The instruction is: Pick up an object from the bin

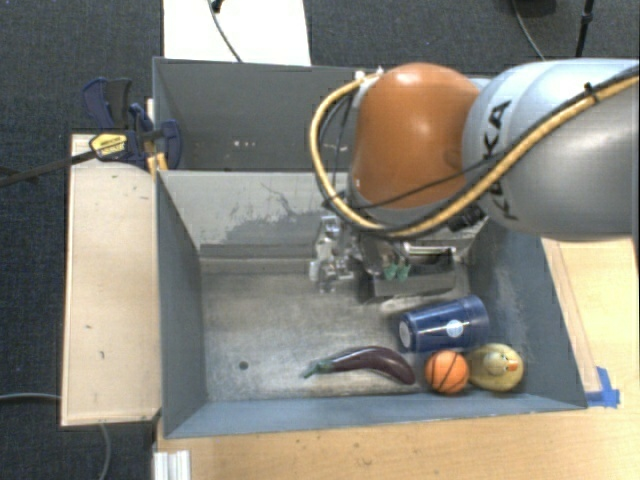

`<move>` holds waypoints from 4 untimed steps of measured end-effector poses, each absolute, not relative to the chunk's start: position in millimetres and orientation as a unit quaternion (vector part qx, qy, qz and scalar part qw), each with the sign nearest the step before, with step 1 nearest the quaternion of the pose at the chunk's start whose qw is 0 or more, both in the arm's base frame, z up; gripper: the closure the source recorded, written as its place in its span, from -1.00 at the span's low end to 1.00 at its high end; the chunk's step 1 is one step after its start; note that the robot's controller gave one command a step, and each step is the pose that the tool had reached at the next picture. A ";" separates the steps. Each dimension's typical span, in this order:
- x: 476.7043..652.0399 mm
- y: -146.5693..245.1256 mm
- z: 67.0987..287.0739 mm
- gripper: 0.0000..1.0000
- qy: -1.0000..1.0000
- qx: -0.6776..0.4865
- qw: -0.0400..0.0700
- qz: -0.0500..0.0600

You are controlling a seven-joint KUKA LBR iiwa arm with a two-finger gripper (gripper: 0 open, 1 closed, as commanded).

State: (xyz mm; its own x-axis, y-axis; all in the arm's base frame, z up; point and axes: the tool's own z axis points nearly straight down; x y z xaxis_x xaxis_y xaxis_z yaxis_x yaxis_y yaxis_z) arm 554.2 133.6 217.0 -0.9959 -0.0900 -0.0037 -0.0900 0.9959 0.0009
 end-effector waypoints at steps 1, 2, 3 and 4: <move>554.0 133.6 216.6 -1.00 0.999 -0.044 0.001 0.001; 554.0 133.6 216.6 -1.00 0.999 -0.043 0.001 0.001; 536.8 126.5 194.7 -1.00 0.994 -0.105 0.006 0.001; 518.0 117.7 142.7 -1.00 0.984 -0.177 0.002 0.000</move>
Offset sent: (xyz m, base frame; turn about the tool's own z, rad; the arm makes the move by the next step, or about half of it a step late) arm 0.0000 0.0000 0.0000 0.0000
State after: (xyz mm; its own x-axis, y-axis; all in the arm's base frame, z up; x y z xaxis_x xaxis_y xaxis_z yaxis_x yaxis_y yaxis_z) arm 518.0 117.7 142.7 -0.9371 -0.3489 -0.0045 -0.3489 0.9371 -0.0002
